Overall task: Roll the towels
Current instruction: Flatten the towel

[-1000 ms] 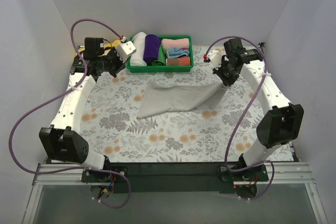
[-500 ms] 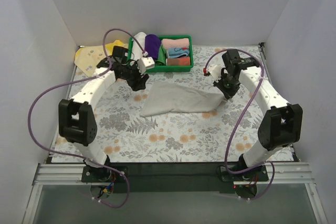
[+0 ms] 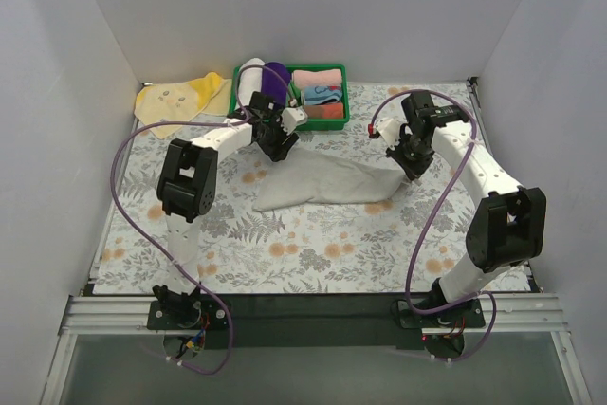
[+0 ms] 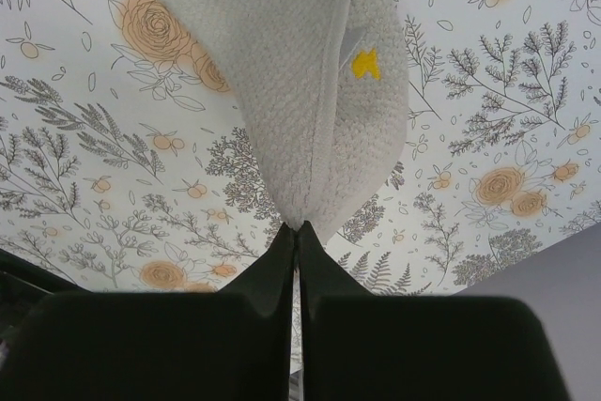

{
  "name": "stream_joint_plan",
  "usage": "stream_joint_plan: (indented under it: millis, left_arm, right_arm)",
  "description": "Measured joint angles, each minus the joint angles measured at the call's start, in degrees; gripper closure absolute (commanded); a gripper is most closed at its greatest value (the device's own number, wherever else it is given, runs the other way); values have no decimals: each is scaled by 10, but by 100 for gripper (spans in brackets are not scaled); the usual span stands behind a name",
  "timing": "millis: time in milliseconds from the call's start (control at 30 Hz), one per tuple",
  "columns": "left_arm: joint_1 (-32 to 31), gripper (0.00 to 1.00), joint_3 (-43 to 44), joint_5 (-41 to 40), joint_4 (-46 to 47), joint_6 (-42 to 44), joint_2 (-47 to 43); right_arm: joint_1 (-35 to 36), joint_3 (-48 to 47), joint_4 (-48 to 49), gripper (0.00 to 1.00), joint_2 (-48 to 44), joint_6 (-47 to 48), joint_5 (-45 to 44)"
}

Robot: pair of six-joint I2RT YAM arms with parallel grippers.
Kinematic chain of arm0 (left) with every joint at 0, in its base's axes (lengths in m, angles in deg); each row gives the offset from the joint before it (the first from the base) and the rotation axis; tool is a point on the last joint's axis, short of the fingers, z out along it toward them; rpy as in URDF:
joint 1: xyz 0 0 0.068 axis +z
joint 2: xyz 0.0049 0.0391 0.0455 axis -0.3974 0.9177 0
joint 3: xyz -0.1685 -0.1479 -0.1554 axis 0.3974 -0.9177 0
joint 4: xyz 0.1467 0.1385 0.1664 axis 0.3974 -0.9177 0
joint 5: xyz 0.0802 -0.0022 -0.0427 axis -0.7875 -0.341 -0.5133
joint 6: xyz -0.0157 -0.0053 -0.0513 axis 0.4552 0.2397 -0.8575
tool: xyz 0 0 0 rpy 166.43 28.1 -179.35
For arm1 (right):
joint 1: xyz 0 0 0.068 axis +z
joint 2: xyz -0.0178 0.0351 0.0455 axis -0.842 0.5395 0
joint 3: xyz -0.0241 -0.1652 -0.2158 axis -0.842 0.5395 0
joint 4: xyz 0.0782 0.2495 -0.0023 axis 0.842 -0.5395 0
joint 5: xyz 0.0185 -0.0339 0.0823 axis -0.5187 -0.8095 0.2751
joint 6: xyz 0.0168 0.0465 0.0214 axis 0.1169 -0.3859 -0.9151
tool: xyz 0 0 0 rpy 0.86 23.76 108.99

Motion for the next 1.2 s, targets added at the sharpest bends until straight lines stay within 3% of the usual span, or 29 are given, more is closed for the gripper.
stream_joint_plan:
  millis: [433, 700, 800, 1000, 1200]
  left_arm:
    - [0, 56, 5, -6, 65, -37, 24]
    - [0, 99, 16, 15, 78, -52, 42]
    - [-1, 100, 3, 18, 79, -41, 33]
    - [12, 100, -58, 26, 19, -24, -73]
    - [37, 100, -123, 46, -20, 29, -332]
  right_arm:
    - [-9, 0, 3, 99, 12, 0, 3]
    - [-16, 0, 3, 99, 15, 0, 2]
    - [-18, 0, 3, 99, 15, 0, 2]
    - [-19, -2, 3, 99, 10, 5, -13]
    - [-19, -2, 1, 99, -61, 26, -31]
